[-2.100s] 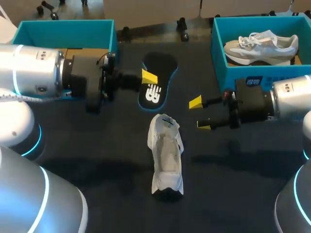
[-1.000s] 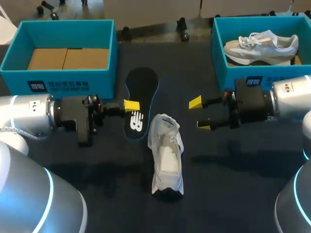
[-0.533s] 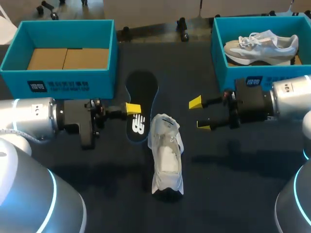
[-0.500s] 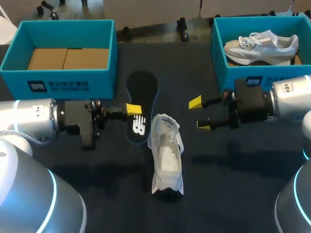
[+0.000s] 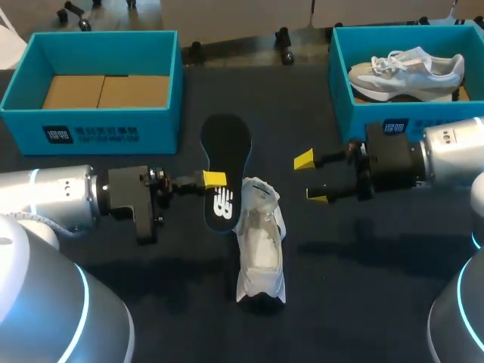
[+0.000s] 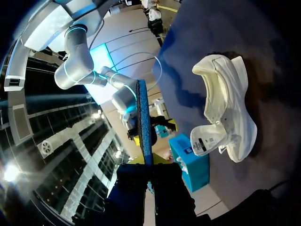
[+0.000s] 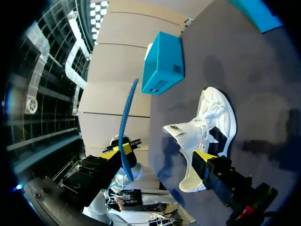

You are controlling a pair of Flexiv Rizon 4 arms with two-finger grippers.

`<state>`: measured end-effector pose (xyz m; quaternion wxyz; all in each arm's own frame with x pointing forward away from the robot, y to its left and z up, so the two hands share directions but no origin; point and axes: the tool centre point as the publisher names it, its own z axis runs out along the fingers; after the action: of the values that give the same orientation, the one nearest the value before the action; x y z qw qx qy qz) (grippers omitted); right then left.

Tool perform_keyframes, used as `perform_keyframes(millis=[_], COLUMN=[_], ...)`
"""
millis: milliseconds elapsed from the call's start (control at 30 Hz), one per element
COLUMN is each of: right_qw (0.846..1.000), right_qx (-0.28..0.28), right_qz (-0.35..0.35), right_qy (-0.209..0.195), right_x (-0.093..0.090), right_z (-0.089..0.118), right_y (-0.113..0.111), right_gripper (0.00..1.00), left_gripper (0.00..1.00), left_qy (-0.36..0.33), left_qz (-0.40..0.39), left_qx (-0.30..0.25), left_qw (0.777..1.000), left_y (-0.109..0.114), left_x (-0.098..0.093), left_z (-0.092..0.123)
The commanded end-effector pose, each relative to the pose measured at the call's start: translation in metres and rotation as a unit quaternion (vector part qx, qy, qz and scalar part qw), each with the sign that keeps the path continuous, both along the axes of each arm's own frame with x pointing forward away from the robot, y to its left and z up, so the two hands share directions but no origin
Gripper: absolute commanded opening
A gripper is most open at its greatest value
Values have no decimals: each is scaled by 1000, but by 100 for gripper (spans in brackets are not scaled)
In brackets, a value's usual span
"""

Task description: Take the shoe out of the shoebox, open the shoe tongue, remove and reinsert the insole, then place the shoe into the shoebox

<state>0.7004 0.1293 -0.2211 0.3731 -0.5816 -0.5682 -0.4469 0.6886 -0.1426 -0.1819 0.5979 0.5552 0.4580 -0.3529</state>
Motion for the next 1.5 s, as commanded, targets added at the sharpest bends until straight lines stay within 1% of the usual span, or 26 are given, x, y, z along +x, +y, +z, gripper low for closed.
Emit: perform_keyframes(millis=[33,733,900,1133,1233,1367,1500], right_qw=[1000,1000,1000,999,999,999,999], right_qx=[-1,-1,14,19,13,32,31], right_qz=[-1,-1,-18,-33,-47,-41,-41], right_qy=[0,0,5,-3,-3,-8,-7], right_x=[0,0,9,22,29,38,39], right_z=[0,0,11,25,28,32,32], right_y=[2,2,3,21,26,36,38], right_gripper=[100,100,100,100,100,100,100], left_gripper=[0,0,0,0,0,0,0], left_qy=[-1,-1,-1,-1,-1,-1,-1], left_qz=[0,0,0,0,0,0,0], left_qx=[0,0,0,0,0,0,0], left_qw=[1000,1000,1000,1000,1000,1000,1000], left_y=[0,0,0,0,0,0,0], left_x=[0,0,0,0,0,0,0], left_z=[0,0,0,0,0,0,0])
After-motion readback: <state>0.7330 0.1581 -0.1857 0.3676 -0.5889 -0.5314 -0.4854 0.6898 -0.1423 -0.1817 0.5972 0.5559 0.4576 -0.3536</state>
